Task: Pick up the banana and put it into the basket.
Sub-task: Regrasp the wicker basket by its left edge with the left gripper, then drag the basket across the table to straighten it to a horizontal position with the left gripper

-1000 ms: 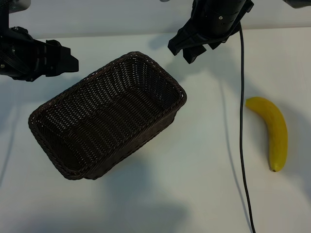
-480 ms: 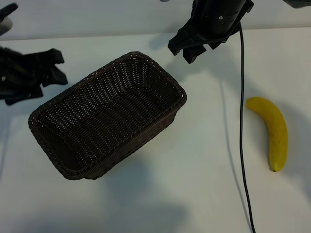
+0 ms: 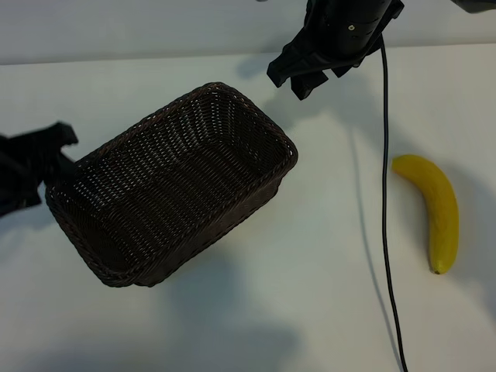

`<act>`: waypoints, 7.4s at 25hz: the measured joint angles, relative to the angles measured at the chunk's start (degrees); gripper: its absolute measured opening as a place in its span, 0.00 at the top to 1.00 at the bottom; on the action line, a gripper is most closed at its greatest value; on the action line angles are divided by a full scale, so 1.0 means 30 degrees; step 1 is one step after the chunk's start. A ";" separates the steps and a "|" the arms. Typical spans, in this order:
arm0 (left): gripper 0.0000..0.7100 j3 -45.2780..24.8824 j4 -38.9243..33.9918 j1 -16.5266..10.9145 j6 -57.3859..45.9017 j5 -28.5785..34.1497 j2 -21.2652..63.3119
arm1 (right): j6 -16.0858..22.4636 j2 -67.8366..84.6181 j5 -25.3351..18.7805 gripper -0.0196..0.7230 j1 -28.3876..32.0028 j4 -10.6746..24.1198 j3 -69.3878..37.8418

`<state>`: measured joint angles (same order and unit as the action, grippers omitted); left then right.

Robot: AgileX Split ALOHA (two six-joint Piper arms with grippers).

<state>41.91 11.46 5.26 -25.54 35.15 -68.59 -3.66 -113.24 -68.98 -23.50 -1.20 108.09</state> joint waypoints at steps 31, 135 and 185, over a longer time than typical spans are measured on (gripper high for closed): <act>0.17 -0.3934 0.0362 0.0000 -0.0847 -0.7402 -0.4434 | 0.0000 0.0000 -0.0067 0.24 0.0000 0.0000 0.0000; 0.79 0.5406 0.7270 -0.1813 1.4984 -0.1566 -0.9956 | 0.0000 0.0058 -0.0350 0.24 0.0021 -0.0082 0.0000; 0.79 0.5770 0.8214 -0.1813 1.5517 -0.2651 -1.2505 | 0.0000 0.0058 -0.0329 0.24 0.0021 -0.0066 0.0000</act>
<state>59.22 36.10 -0.17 21.01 27.20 -106.10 -3.66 -113.06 -69.97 -23.43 -1.40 108.09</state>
